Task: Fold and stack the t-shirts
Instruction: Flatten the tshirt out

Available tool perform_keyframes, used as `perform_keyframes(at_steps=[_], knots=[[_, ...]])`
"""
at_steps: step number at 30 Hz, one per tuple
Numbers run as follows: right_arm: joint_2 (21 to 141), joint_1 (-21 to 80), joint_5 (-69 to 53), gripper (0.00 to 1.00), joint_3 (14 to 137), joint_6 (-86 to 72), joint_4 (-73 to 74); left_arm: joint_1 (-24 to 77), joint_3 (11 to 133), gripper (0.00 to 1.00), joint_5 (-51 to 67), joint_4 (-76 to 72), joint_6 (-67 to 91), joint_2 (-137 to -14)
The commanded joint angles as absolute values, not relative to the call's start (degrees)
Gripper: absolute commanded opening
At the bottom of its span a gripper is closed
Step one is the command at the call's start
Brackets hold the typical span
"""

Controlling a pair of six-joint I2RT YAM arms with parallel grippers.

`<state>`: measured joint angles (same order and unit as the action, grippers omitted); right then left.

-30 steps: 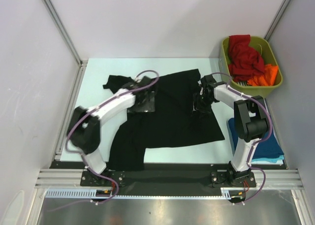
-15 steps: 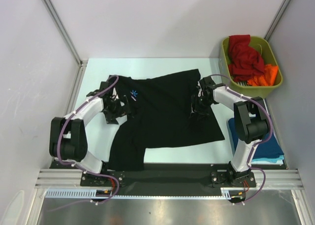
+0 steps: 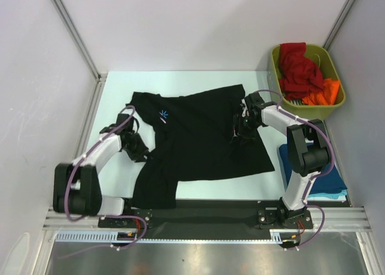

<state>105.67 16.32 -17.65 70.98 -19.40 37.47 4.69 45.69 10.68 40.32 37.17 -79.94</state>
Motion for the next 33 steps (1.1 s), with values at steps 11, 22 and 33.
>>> perform_keyframes(at_steps=[11, 22, 33], knots=[[106.52, 16.88, -14.67, 0.56, 71.19, -20.66, 38.93, 3.43, 42.91, 0.0, -16.2, 56.08, 67.79, -41.06], [104.24, 17.14, -19.51, 0.56, 69.52, -20.57, 36.48, -2.2, 45.53, 0.84, 7.55, 39.91, 34.99, -63.96], [103.97, 16.79, -20.65, 0.57, 70.05, -20.83, 35.6, -2.29, 43.6, 0.68, 15.73, 37.0, 26.89, -78.66]])
